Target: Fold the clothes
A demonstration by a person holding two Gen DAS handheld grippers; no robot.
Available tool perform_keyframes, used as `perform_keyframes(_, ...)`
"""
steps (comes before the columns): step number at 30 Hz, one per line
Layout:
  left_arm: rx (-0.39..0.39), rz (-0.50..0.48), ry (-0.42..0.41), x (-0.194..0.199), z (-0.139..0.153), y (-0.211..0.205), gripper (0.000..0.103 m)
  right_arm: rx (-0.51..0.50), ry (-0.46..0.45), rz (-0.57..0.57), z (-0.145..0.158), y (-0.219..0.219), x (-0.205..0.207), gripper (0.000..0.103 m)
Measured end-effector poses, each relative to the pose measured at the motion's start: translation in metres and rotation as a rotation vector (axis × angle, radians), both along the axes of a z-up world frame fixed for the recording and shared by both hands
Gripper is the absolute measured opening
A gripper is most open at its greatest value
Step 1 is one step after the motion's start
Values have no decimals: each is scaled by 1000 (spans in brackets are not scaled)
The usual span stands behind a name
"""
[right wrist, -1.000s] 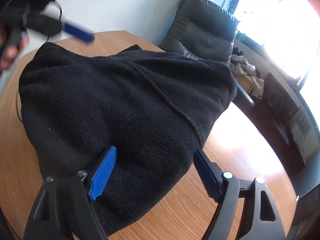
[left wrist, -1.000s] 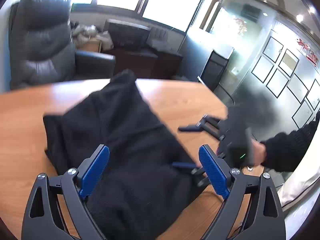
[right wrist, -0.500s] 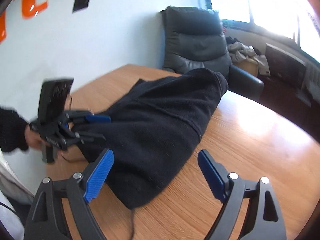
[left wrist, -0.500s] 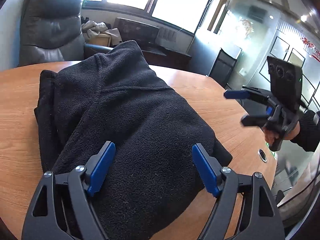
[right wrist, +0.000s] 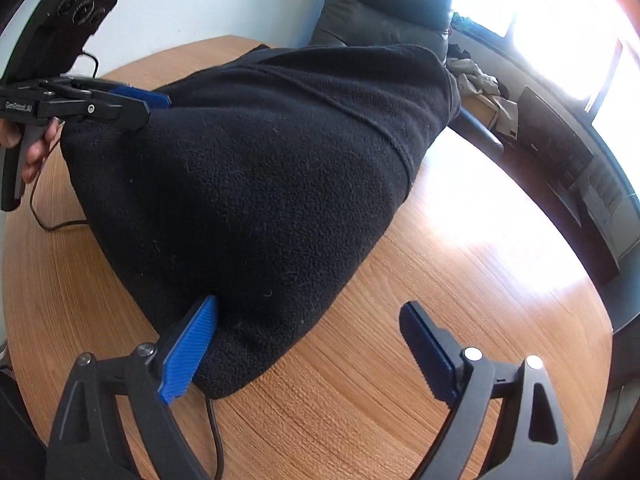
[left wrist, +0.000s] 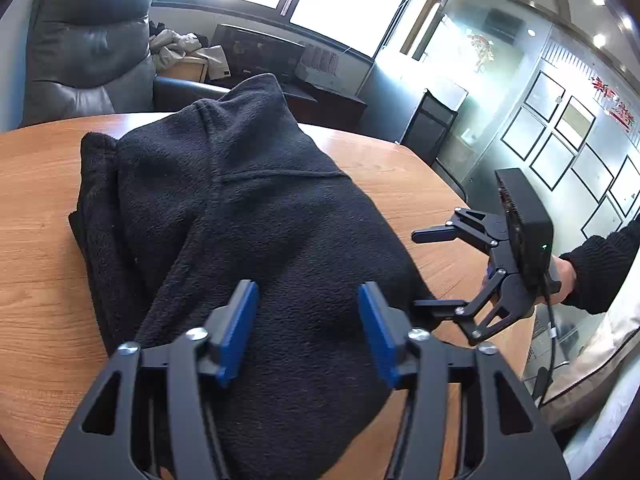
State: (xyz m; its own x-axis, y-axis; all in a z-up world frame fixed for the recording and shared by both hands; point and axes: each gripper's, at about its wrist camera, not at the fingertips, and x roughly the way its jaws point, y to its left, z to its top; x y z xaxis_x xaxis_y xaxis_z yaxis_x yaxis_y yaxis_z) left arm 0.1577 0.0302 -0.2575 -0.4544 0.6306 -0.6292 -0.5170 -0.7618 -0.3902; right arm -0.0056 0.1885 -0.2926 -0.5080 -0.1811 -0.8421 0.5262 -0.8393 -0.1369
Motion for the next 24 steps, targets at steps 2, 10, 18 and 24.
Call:
perform_keyframes(2,-14,33,19,5,19,5,84,0,-19,0,1,-2,-2,93)
perform_keyframes(10,-77,145,128,42,74,2,99,-123,-50,38,40,1,5,84)
perform_keyframes(18,-34,184,98,50,62,-37,99,-235,75,123,121,-4,-44,93)
perform_keyframes(24,-13,197,52,55,39,-51,99,-85,43,490,84,-122,-78,92)
